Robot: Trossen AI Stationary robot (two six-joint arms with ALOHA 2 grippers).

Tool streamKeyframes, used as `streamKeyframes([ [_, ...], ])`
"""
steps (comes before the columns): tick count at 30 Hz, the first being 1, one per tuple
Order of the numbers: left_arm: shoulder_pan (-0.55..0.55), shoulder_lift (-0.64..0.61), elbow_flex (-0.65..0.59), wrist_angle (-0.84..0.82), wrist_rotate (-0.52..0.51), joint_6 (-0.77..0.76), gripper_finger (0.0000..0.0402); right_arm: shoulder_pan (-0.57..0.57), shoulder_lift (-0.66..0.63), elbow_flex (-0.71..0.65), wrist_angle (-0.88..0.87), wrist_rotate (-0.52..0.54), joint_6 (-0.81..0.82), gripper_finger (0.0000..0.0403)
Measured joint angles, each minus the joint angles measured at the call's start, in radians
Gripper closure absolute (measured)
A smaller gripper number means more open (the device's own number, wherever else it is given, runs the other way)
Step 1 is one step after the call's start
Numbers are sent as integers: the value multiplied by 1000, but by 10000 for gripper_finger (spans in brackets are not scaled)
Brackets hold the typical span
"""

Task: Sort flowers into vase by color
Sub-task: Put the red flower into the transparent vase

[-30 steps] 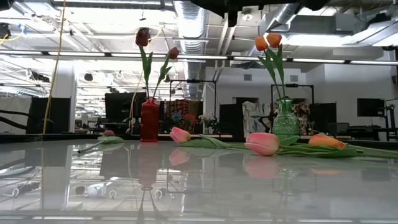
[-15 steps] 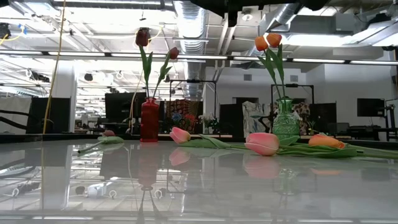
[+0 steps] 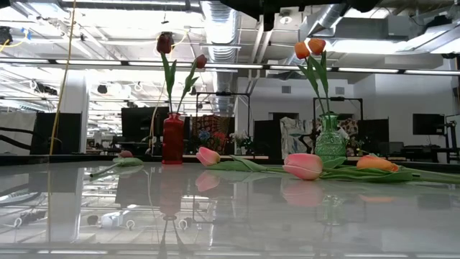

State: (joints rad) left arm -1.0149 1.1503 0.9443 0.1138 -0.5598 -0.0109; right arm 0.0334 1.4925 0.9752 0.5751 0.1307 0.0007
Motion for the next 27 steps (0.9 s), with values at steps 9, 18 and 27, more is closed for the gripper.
streamKeyframes([
  [9,0,0,0,-36,0,-17,391,0,0,0,0,0,0,223],
  [18,0,0,-1,-59,-1,-38,360,0,0,0,0,0,0,223],
  [27,0,0,-1,-61,-1,-66,298,0,0,0,0,0,0,223],
])
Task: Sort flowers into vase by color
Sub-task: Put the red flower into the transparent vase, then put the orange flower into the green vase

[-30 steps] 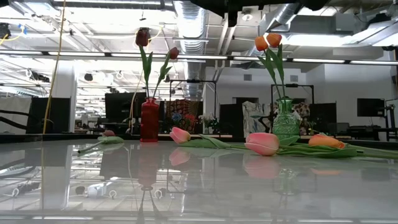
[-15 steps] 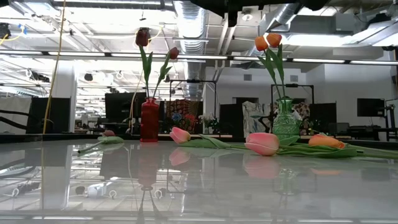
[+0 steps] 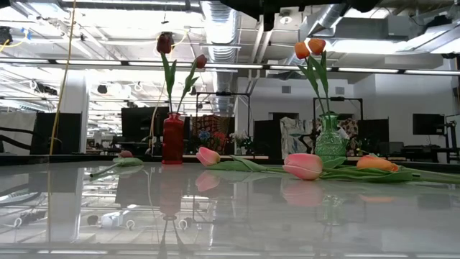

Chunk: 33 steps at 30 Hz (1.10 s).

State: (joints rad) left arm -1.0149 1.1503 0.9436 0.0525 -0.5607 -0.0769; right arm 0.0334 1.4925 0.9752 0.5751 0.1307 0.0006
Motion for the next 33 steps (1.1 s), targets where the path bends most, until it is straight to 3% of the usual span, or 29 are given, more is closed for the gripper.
streamKeyframes([
  [6,0,0,0,-76,33,-92,269,0,0,0,0,0,0,223],
  [16,0,-5,0,-182,115,-195,264,0,0,0,0,0,0,223],
  [33,0,-111,0,-201,112,-198,264,0,0,0,0,0,0,223],
])
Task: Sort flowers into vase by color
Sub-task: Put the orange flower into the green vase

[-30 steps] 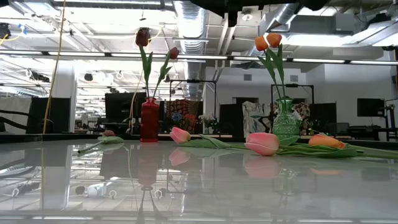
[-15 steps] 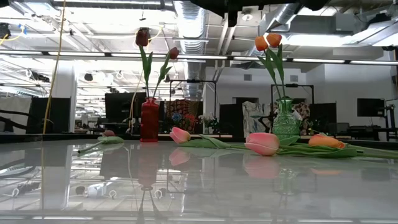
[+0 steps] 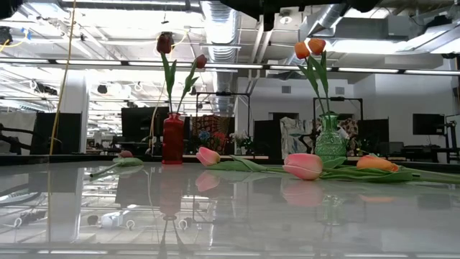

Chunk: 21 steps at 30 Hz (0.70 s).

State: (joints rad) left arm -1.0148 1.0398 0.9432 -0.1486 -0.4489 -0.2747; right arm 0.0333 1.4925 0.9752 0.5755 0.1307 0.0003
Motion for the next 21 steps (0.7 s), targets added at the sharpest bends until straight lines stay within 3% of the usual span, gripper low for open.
streamKeyframes([
  [10,0,-122,0,-9,-3,133,264,0,0,0,-3,0,0,223],
  [16,27,-204,0,-90,-228,196,264,1,0,0,-75,0,1,223],
  [21,134,-272,0,-175,-340,169,264,6,0,0,-180,0,1,223],
])
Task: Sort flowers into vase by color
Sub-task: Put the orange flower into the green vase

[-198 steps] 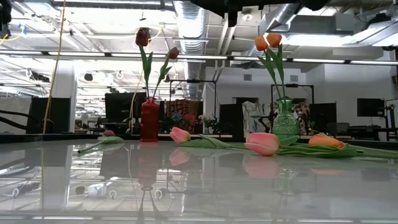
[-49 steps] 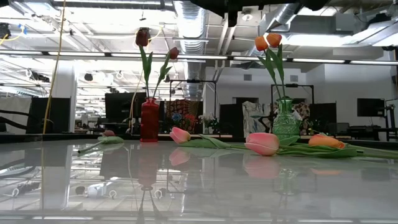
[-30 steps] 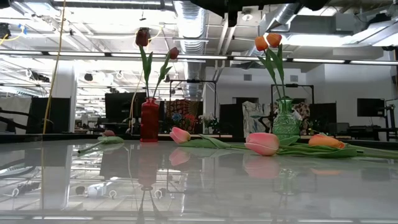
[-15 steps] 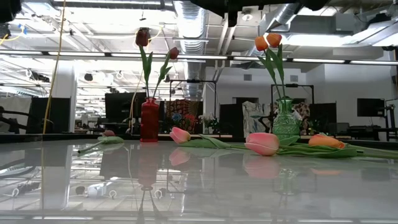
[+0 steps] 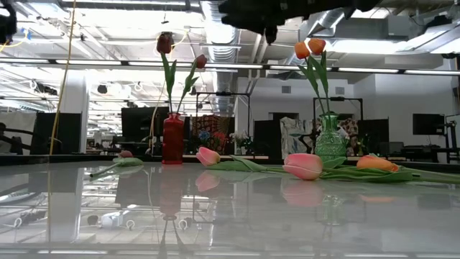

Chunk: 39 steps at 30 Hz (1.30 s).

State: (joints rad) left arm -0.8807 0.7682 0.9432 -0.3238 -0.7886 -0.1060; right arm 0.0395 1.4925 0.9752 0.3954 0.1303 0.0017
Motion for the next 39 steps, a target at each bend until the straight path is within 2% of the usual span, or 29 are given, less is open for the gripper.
streamKeyframes([
  [7,251,-50,0,-166,12,-89,265,-12,0,0,-141,-2,71,223],
  [16,511,-23,0,-286,206,-124,265,-49,0,0,-368,-2,112,223],
  [26,664,80,0,-294,361,-74,265,-69,0,0,-677,-1,286,223],
  [39,788,243,0,-291,456,-27,265,-69,0,0,-944,2,460,223],
])
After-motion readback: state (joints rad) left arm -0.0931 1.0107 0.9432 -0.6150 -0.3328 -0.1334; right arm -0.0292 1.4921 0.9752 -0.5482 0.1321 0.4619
